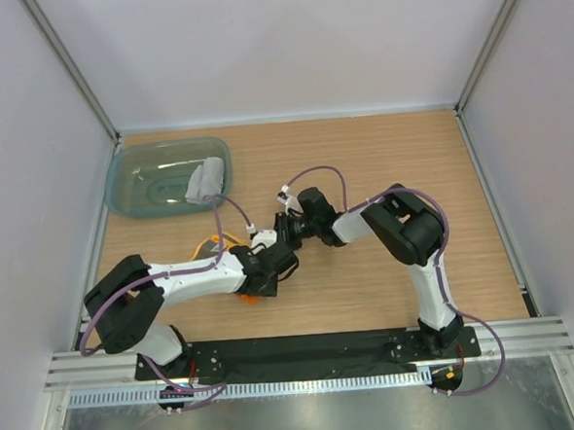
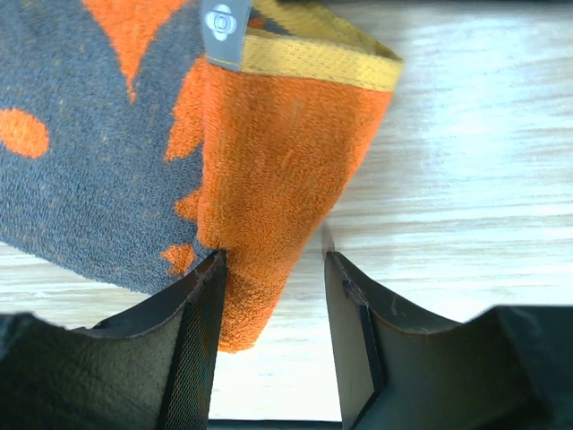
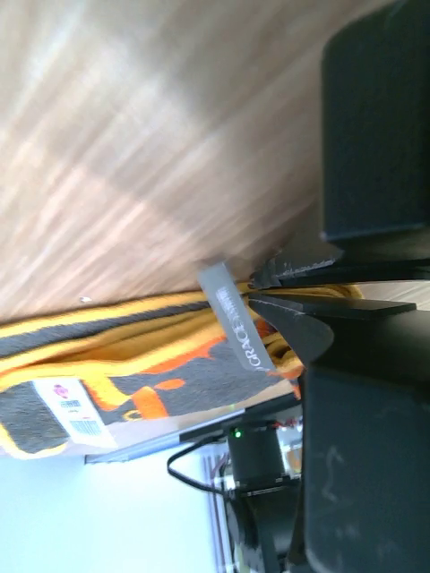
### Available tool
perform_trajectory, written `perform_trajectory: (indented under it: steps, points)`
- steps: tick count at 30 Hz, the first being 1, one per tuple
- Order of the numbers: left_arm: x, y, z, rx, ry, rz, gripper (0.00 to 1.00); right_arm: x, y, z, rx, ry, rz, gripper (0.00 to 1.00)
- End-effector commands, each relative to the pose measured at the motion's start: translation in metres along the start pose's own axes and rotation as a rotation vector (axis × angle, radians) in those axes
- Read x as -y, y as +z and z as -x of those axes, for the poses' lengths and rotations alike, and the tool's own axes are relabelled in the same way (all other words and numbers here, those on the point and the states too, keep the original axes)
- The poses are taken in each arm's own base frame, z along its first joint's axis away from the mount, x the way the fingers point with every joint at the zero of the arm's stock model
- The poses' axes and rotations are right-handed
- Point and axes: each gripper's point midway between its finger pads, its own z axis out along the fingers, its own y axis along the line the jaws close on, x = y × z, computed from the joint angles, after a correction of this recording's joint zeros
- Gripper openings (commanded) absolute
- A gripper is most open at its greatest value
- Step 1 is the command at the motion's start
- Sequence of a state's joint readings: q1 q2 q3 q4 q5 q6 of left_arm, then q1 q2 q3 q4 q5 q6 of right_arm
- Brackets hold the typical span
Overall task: Roll the towels
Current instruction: Roll the towel
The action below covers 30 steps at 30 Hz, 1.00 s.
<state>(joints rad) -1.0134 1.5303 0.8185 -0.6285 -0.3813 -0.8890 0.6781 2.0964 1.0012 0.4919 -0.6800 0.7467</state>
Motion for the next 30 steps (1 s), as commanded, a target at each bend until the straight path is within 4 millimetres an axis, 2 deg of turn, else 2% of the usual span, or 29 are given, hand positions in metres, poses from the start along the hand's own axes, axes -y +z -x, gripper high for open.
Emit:
perform_trajectory:
  steps: [1,3,7,11,12,13,15,17,19,21,23,24,25,26,27,29,30]
  points:
    - [0.019,0.001,-0.052,-0.225,-0.032,-0.075,0.48,0.03,0.005,0.0,-0.007,0.018,-0.096,0.15]
    - [0.024,-0.001,-0.052,-0.229,-0.034,-0.089,0.47,0.031,0.009,0.0,-0.017,0.02,-0.093,0.15]
    - [0.009,0.006,-0.056,-0.233,-0.008,-0.012,0.44,0.034,0.009,-0.003,-0.026,0.026,-0.097,0.15]
    - [-0.006,0.016,-0.064,-0.252,0.031,0.077,0.23,0.028,0.004,0.0,-0.013,0.014,-0.093,0.15]
    - [-0.009,0.019,-0.066,-0.26,0.038,0.093,0.13,0.021,0.001,0.003,-0.002,0.001,-0.087,0.15]
    - [-0.01,0.02,-0.067,-0.261,0.042,0.099,0.08,0.021,-0.002,0.002,0.002,0.0,-0.097,0.15]
    - [-0.01,0.022,-0.067,-0.259,0.054,0.105,0.0,0.021,-0.009,0.0,-0.002,-0.011,-0.12,0.15]
    - [-0.006,0.021,-0.067,-0.267,0.055,0.084,0.0,0.018,-0.021,-0.001,0.011,-0.016,-0.149,0.15]
    - [0.006,0.017,-0.062,-0.264,0.049,0.034,0.0,0.011,-0.036,0.002,0.034,-0.031,-0.167,0.15]
    - [0.024,0.009,-0.059,-0.286,0.039,-0.054,0.0,0.019,-0.052,0.004,0.062,-0.017,-0.253,0.15]
    - [0.047,-0.001,-0.053,-0.284,0.019,-0.167,0.0,0.024,-0.077,0.009,0.108,0.003,-0.36,0.15]
    - [0.065,-0.007,-0.05,-0.29,-0.002,-0.251,0.0,0.025,-0.084,0.01,0.12,0.014,-0.39,0.16]
    - [0.079,-0.016,-0.05,-0.315,-0.017,-0.335,0.0,0.029,-0.095,0.001,0.106,0.042,-0.444,0.17]
    - [0.088,-0.02,-0.048,-0.328,-0.037,-0.389,0.0,0.025,-0.109,0.009,0.158,0.04,-0.486,0.18]
    - [0.108,-0.03,-0.045,-0.345,-0.055,-0.504,0.0,0.024,-0.117,0.008,0.172,0.05,-0.512,0.18]
    - [0.12,-0.034,-0.044,-0.369,-0.097,-0.585,0.0,0.026,-0.13,-0.005,0.162,0.095,-0.556,0.19]
    - [0.13,-0.036,-0.036,-0.36,-0.119,-0.646,0.0,0.017,-0.14,-0.002,0.195,0.092,-0.556,0.2]
